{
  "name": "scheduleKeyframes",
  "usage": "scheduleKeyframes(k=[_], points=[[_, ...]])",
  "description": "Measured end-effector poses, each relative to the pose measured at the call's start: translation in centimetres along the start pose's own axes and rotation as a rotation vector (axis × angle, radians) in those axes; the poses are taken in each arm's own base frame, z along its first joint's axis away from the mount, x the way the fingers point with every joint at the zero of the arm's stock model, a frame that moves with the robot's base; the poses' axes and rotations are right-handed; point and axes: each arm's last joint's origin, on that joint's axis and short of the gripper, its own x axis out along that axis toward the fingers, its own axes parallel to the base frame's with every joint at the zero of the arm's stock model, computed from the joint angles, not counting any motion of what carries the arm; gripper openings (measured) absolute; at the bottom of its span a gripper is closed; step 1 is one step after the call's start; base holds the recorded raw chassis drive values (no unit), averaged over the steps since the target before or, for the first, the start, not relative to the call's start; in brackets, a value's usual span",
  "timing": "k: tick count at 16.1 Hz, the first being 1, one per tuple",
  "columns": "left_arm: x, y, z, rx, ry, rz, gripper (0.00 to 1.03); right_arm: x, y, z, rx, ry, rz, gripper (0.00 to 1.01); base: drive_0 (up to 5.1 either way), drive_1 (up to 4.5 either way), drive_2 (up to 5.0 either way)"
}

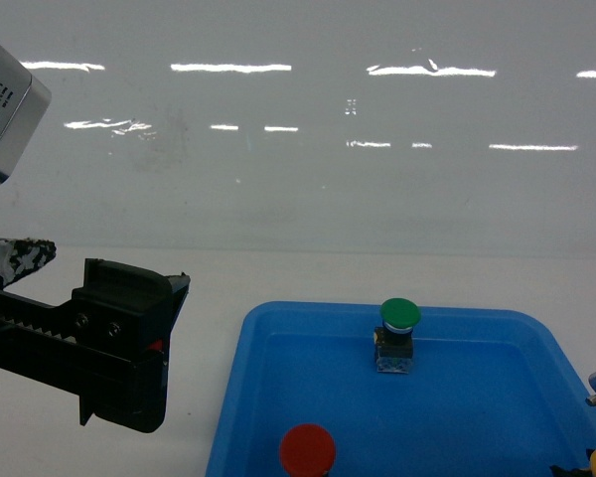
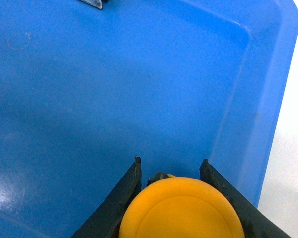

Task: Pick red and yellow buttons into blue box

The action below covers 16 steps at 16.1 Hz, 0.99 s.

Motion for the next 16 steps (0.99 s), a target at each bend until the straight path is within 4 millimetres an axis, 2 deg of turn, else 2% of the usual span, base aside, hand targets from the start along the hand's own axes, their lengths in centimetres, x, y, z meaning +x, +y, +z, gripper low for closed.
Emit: scheduleKeyframes(k=[6,9,10,11,12,13,14,16], points=[[0.0,0.0,0.0,0.0,0.0,0.0,0.98,-0.8,0.2,0.0,0.013,-0.007,-0.005,0.31,0.0,0.0,0.0],[0.0,0.0,0.0,0.0,0.0,0.0,0.98,-3.0,-0.1,2.2,0.022,-0.126,-0.038,0.31,0.0,0.0,0.0],[0.0,0.0,0.0,0.0,0.0,0.0,0.98,-4.6,-0.4,3.0,0.04,-0.172,-0.055,0.31,0.0,0.0,0.0],[0.0,0.0,0.0,0.0,0.0,0.0,0.98,-8.6,-1.2,3.8,0.109,-0.266,-0.128,0.31,0.0,0.0,0.0],[0.0,0.0,0.0,0.0,0.0,0.0,0.98,-13.2,-1.1,3.6,0.168,-0.349,-0.201,0.31,0.0,0.0,0.0],[0.0,0.0,0.0,0.0,0.0,0.001,0.98,-16.9,-0.1,2.3,0.191,-0.392,-0.233,0.31,0.0,0.0,0.0],[0.0,0.0,0.0,0.0,0.0,0.002,0.98,-19.0,0.4,1.0,0.203,-0.447,-0.285,0.31,0.0,0.0,0.0],[0.0,0.0,0.0,0.0,0.0,0.002,0.98,-18.6,0.1,0.4,0.209,-0.419,-0.28,0.31,0.0,0.0,0.0]])
